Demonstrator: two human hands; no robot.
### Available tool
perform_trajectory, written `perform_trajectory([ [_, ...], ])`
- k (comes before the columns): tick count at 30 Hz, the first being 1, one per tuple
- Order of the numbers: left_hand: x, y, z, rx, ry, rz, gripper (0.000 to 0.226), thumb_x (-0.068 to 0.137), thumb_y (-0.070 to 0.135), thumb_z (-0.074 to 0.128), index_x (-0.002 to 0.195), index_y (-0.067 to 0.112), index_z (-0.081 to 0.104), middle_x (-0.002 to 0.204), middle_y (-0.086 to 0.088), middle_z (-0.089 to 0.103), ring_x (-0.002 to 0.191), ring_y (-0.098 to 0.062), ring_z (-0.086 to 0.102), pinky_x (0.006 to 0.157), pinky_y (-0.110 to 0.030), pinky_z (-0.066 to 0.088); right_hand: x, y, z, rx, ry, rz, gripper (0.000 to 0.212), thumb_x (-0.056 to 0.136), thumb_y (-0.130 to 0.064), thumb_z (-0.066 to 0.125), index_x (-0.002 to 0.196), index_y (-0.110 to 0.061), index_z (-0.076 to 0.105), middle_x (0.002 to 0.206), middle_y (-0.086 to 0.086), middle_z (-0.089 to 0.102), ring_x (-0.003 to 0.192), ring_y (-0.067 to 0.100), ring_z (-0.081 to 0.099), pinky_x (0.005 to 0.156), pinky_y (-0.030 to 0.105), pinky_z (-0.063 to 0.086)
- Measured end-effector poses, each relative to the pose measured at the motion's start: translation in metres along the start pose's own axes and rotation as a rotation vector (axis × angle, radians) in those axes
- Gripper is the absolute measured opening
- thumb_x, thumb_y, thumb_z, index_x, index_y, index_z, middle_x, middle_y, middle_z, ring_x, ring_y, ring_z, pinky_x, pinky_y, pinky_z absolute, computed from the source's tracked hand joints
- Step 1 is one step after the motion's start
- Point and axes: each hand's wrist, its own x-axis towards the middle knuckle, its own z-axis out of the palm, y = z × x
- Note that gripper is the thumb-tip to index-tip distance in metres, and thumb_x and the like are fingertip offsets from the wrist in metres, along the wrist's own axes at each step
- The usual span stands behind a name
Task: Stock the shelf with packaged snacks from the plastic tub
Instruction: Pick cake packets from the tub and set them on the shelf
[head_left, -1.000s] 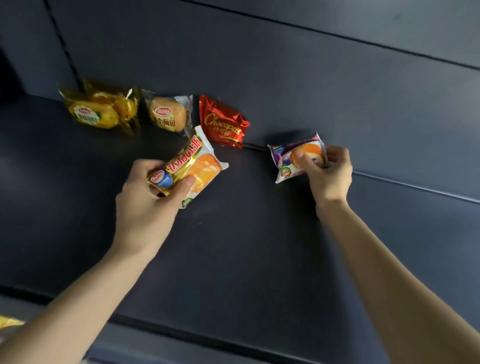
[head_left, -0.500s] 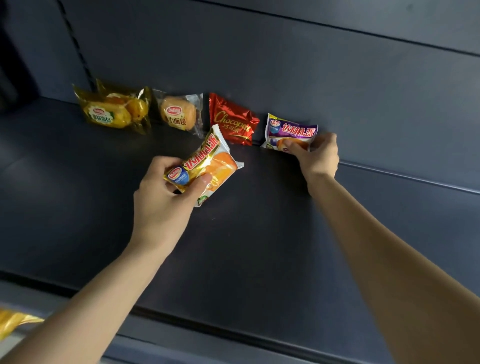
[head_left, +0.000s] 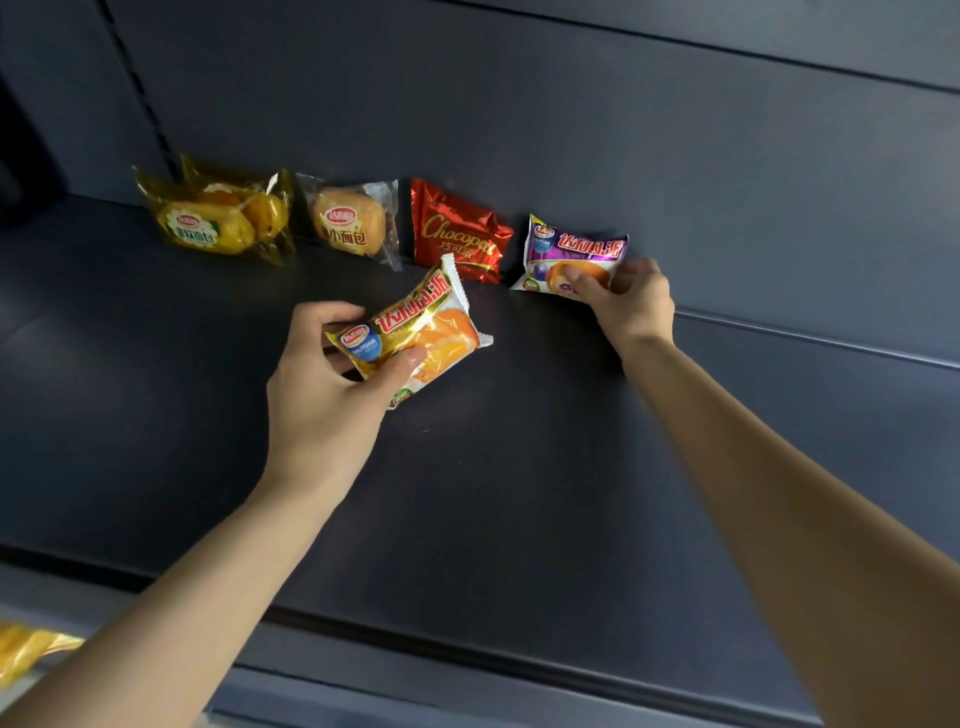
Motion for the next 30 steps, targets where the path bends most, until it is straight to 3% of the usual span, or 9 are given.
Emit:
perform_trajectory([
  [4, 0.000, 0.000, -0.001, -0.077, -0.021, -0.002, 0.049, 0.075, 0.012, 0.079, 0.112, 0.024, 0.049, 0.101, 0.016, 0.059, 0.085, 0.011, 0.063, 0.063, -0.012, 0.053, -0.010, 0.002, -0.011, 0.095, 0.068, -0.010, 0.066, 0.072, -0.044, 0.079, 0.122, -0.014, 0.049, 0.122, 0.006, 0.056, 0.108, 0.018, 0.056, 0.095, 0.031, 0.046],
  [7, 0.000, -0.001, -0.002, -0.120, -0.068, -0.004, 0.050, 0.075, 0.008, 0.079, 0.112, 0.025, 0.049, 0.104, 0.013, 0.062, 0.091, 0.008, 0.065, 0.067, -0.012, 0.052, -0.049, -0.002, -0.021, 0.213, 0.140, -0.166, 0.041, 0.079, -0.032, 0.076, 0.111, -0.016, 0.055, 0.109, 0.002, 0.060, 0.086, 0.005, 0.057, 0.078, 0.018, 0.045],
  [9, -0.001, 0.001, -0.002, -0.127, -0.124, 0.003, 0.049, 0.076, 0.008, 0.078, 0.112, 0.025, 0.050, 0.102, 0.014, 0.064, 0.092, 0.008, 0.065, 0.069, -0.013, 0.052, -0.079, -0.008, -0.022, 0.334, -0.144, -0.209, 0.030, 0.083, -0.025, 0.072, 0.108, -0.017, 0.058, 0.099, -0.005, 0.064, 0.083, -0.002, 0.060, 0.079, 0.017, 0.047],
  [11, -0.002, 0.002, -0.003, -0.132, -0.167, 0.003, 0.048, 0.077, 0.008, 0.077, 0.114, 0.024, 0.051, 0.103, 0.014, 0.065, 0.093, 0.006, 0.065, 0.071, -0.015, 0.054, -0.102, -0.014, -0.017, 0.298, -0.472, -0.207, 0.043, 0.080, -0.031, 0.070, 0.117, -0.015, 0.057, 0.105, -0.004, 0.066, 0.094, -0.001, 0.063, 0.087, 0.019, 0.050],
  [13, -0.002, 0.003, -0.004, -0.142, -0.201, 0.002, 0.046, 0.079, 0.007, 0.075, 0.115, 0.024, 0.052, 0.104, 0.010, 0.067, 0.096, 0.002, 0.066, 0.073, -0.018, 0.055, -0.110, -0.019, -0.010, 0.211, -0.572, -0.203, 0.055, 0.076, -0.034, 0.073, 0.123, -0.012, 0.055, 0.112, 0.000, 0.067, 0.101, 0.007, 0.065, 0.088, 0.023, 0.053],
  [18, 0.001, 0.005, -0.002, -0.076, -0.297, 0.008, 0.041, 0.083, 0.009, 0.071, 0.114, 0.028, 0.052, 0.107, 0.014, 0.065, 0.097, 0.006, 0.063, 0.069, -0.009, 0.050, -0.110, -0.020, -0.008, 0.218, -0.457, -0.174, 0.032, 0.078, -0.021, 0.077, 0.105, -0.008, 0.063, 0.102, 0.000, 0.072, 0.091, 0.010, 0.069, 0.077, 0.025, 0.056],
  [22, 0.012, 0.008, 0.017, 0.111, -0.351, 0.096, 0.038, 0.083, 0.020, 0.073, 0.118, 0.023, 0.060, 0.111, 0.012, 0.066, 0.098, 0.001, 0.063, 0.078, -0.013, 0.050, -0.097, -0.002, -0.022, 0.255, -0.248, -0.192, 0.022, 0.077, -0.018, 0.077, 0.095, -0.019, 0.064, 0.097, -0.004, 0.072, 0.091, 0.011, 0.069, 0.080, 0.030, 0.056],
  [27, 0.036, 0.019, 0.065, 0.093, -0.487, 0.116, 0.036, 0.089, 0.018, 0.067, 0.124, 0.018, 0.064, 0.115, 0.006, 0.068, 0.098, 0.001, 0.061, 0.076, -0.002, 0.045, -0.064, 0.011, -0.028, 0.152, -0.039, -0.182, 0.027, 0.075, -0.014, 0.079, 0.096, -0.017, 0.062, 0.092, -0.006, 0.069, 0.090, 0.014, 0.066, 0.084, 0.042, 0.056],
  [30, 0.042, 0.015, 0.080, 0.063, -0.504, 0.125, 0.034, 0.092, 0.016, 0.062, 0.126, 0.021, 0.063, 0.119, 0.009, 0.067, 0.107, -0.003, 0.061, 0.081, -0.005, 0.045, -0.052, 0.009, -0.020, 0.145, 0.017, -0.167, 0.041, 0.074, -0.009, 0.079, 0.107, -0.015, 0.055, 0.099, -0.005, 0.065, 0.093, 0.013, 0.064, 0.086, 0.036, 0.055],
])
